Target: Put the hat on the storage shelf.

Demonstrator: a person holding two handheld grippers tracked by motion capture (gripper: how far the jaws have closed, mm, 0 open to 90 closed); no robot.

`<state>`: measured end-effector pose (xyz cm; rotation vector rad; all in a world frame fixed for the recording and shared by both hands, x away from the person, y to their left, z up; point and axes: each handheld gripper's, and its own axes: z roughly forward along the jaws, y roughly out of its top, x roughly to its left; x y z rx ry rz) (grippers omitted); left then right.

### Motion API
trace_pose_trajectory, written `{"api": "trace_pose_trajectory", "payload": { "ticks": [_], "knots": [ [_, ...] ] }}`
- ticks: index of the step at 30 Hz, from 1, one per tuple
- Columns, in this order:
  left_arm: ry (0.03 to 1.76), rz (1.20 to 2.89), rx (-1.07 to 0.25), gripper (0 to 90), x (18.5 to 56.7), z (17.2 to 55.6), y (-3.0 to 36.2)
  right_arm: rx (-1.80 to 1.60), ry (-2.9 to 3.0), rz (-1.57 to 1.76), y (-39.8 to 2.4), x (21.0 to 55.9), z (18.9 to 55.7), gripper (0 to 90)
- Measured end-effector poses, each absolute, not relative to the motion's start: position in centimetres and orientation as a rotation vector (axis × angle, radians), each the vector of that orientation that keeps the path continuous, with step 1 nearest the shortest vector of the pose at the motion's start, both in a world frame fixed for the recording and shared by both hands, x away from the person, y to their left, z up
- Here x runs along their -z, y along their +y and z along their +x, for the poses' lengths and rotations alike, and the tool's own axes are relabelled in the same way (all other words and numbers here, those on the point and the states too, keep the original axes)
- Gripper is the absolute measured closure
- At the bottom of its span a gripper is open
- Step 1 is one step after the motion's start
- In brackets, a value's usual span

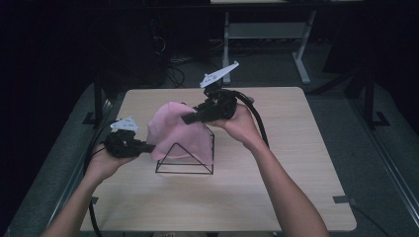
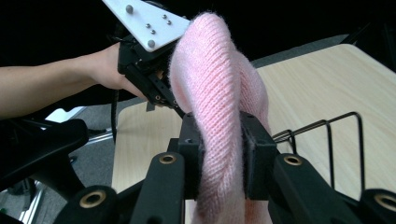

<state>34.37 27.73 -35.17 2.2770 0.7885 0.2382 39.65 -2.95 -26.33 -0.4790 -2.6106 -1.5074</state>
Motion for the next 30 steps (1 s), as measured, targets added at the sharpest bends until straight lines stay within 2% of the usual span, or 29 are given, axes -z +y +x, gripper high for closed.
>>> {"api": "trace_pose_trajectory", "payload": {
  "ticks": [30],
  "knots": [
    [0.784,2.405,-0.248,84.1,38.2,34.2,26.8,1.423,-2.62,-0.499,-3.2,30.1,39.0,68.3]
  ]
}}
